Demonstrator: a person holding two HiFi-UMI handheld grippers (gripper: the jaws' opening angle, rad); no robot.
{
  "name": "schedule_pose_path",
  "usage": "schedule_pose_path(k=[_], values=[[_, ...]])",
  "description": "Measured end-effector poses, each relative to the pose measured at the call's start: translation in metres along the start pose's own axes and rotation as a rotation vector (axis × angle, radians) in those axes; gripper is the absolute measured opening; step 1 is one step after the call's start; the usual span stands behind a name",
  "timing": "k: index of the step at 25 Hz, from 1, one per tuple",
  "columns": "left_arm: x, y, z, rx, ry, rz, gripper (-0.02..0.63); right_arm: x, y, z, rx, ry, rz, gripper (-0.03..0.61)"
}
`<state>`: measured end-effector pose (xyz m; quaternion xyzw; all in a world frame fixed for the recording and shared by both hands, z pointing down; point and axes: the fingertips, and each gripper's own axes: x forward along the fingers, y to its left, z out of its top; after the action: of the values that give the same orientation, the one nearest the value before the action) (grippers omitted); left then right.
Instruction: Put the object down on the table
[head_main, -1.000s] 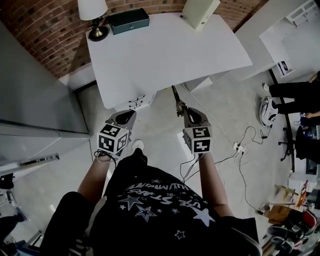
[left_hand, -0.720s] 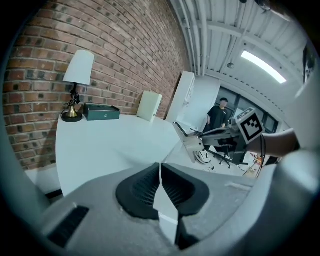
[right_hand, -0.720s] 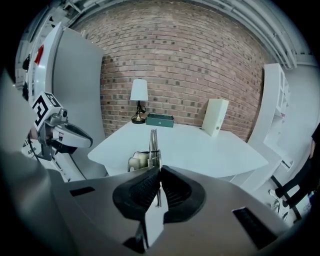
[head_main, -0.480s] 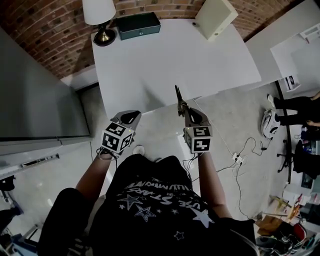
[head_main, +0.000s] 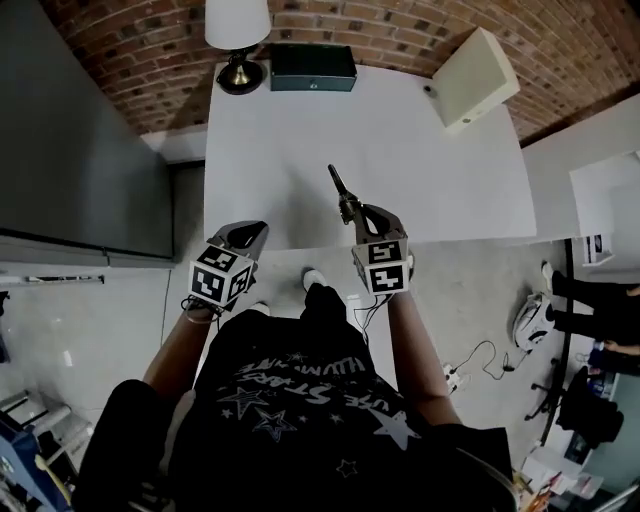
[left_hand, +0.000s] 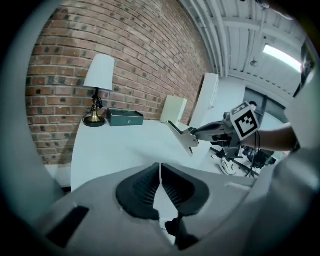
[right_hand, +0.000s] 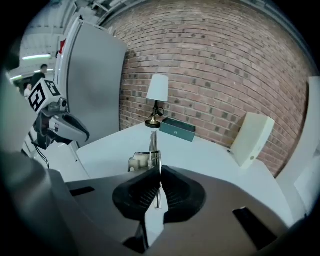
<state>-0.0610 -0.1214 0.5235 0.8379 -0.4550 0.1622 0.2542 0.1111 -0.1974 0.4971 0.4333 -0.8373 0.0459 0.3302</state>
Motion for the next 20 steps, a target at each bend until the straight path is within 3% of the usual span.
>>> schedule_pose_path(k=[8, 20], values=[[0.024, 0.007, 0.033, -0.094, -0.075, 0.197, 0.028, 0.066, -0.042, 0.030, -0.286, -0.028, 0.152, 0.014], [0.039, 0.017, 0.044, -0.170, -0.111, 0.366, 0.028, 0.142, -0.073, 0.037, -0.647, -0.006, 0.186, 0.014]])
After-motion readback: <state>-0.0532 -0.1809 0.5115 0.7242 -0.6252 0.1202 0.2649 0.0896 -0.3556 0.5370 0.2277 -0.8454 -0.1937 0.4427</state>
